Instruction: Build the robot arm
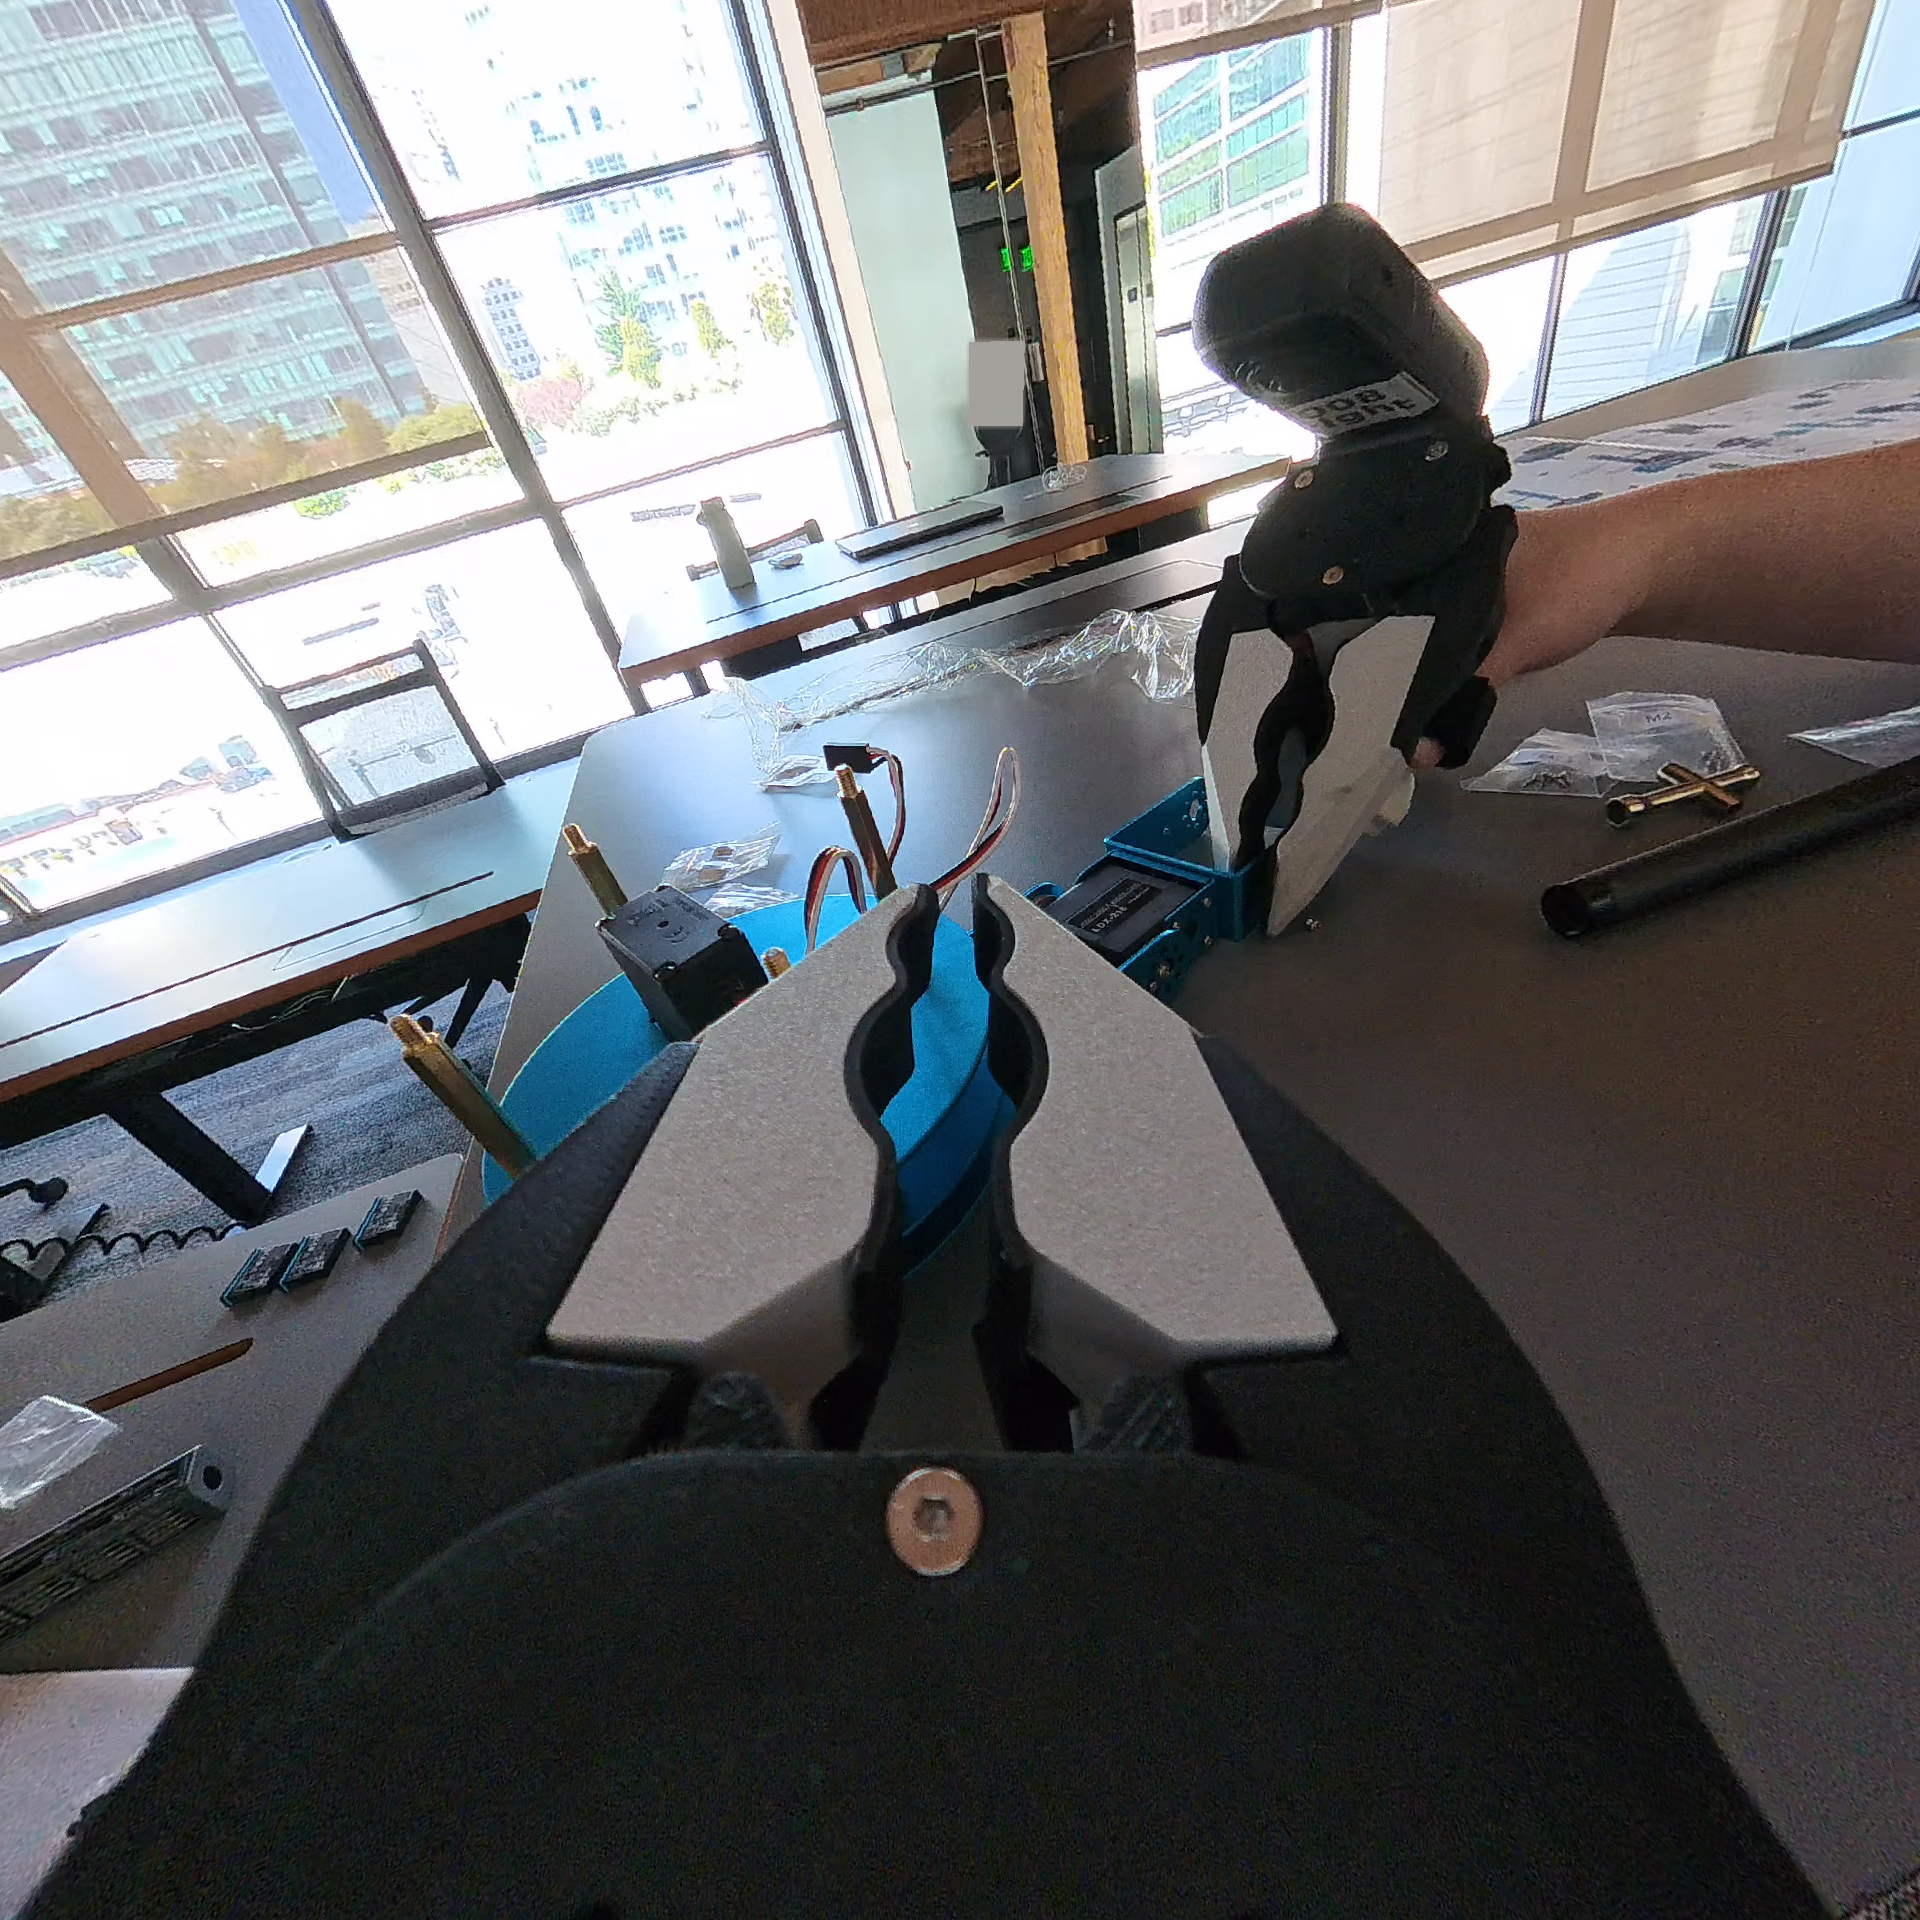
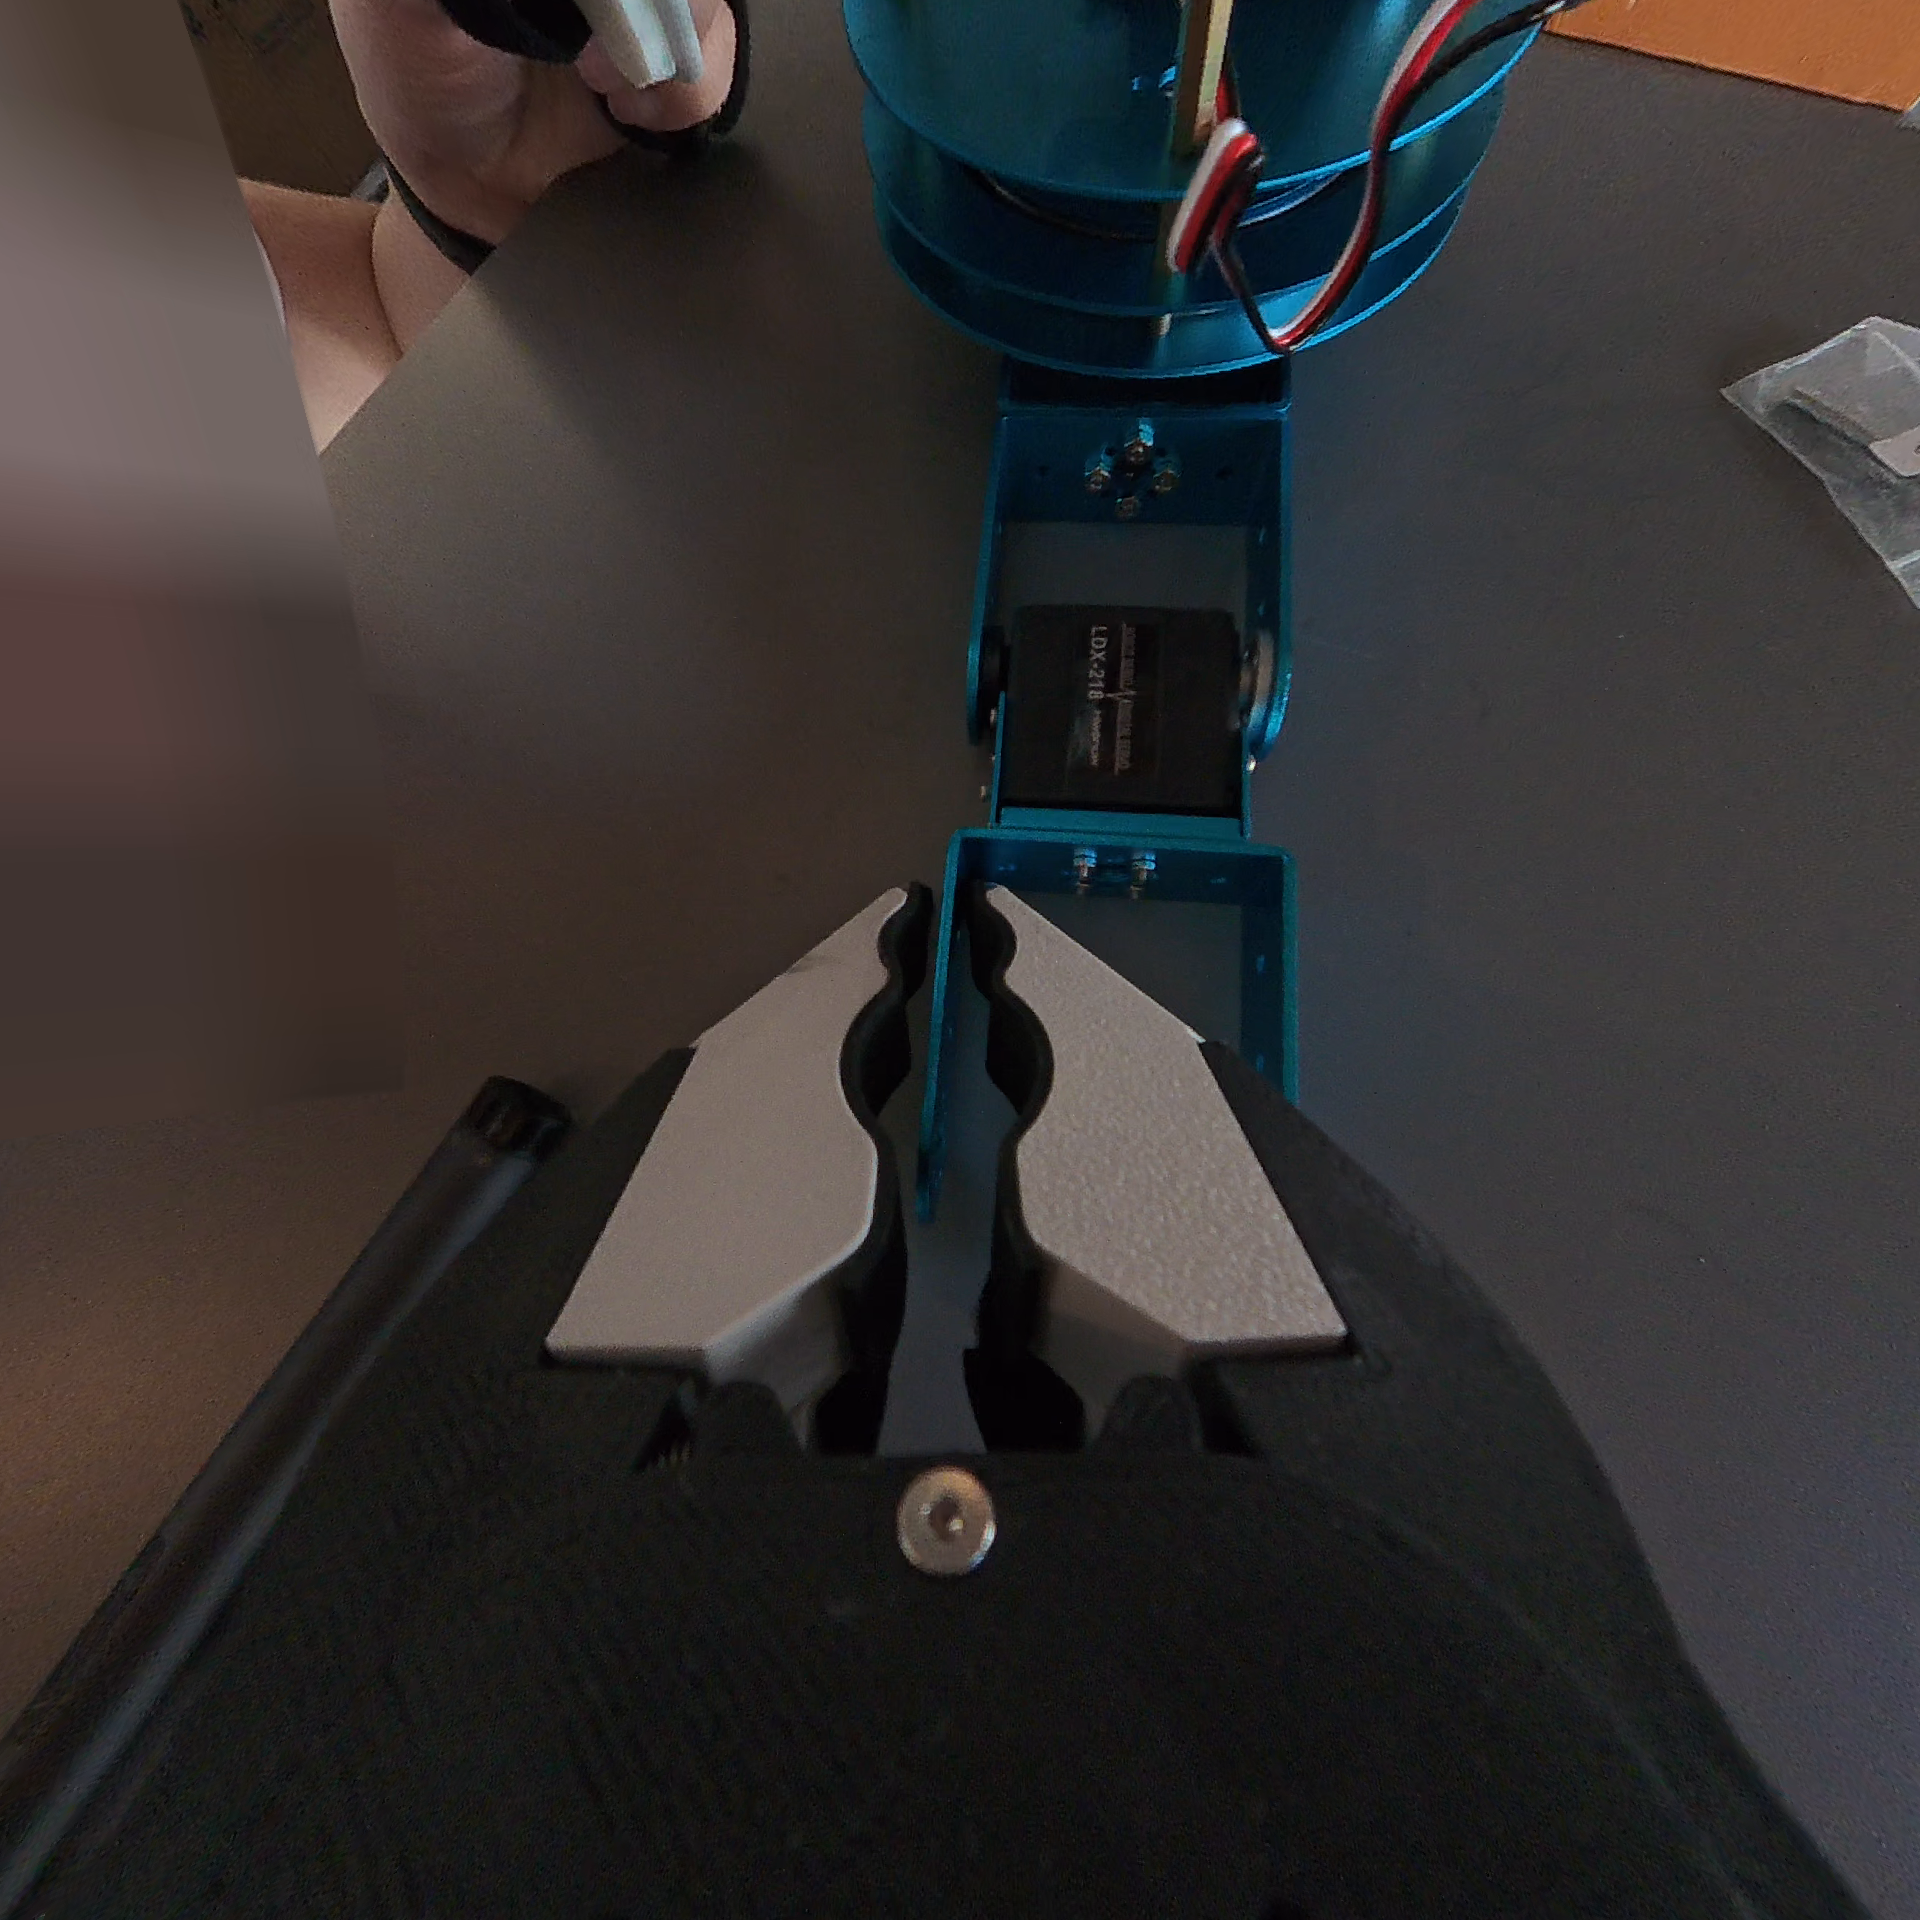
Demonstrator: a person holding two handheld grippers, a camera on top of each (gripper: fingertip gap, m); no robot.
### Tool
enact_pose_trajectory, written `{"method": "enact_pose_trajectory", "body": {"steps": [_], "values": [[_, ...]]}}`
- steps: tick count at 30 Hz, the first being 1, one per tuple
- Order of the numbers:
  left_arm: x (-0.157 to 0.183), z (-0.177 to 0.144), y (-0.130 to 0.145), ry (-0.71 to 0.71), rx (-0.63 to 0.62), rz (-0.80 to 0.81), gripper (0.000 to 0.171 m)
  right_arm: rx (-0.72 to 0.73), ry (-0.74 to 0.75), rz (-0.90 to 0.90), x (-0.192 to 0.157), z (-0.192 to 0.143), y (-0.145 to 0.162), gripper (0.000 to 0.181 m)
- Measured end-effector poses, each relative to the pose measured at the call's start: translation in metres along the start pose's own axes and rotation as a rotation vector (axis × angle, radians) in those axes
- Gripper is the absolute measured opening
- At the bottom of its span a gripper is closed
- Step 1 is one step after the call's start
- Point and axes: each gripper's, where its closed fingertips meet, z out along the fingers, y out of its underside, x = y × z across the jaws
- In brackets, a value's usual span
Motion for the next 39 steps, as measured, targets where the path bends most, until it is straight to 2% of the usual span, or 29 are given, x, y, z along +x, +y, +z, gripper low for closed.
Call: {"method": "enact_pose_trajectory", "body": {"steps": [14,34,39], "values": [[0.0001,0.0011,0.0012,-0.009,-0.015,0.02,0.003,0.062,-0.047,0.139,0.0046,-0.0048,-0.0021,0.005],[0.0017,0.0008,0.0009,-0.014,-0.014,0.043,0.001,0.033,-0.032,0.089,0.0025,-0.0022,-0.0009,0.005],[0.0023,0.0005,0.0007,-0.016,-0.011,0.051,0.0,0.047,-0.06,0.13,0.001,-0.0027,-0.0027,0.006]]}}
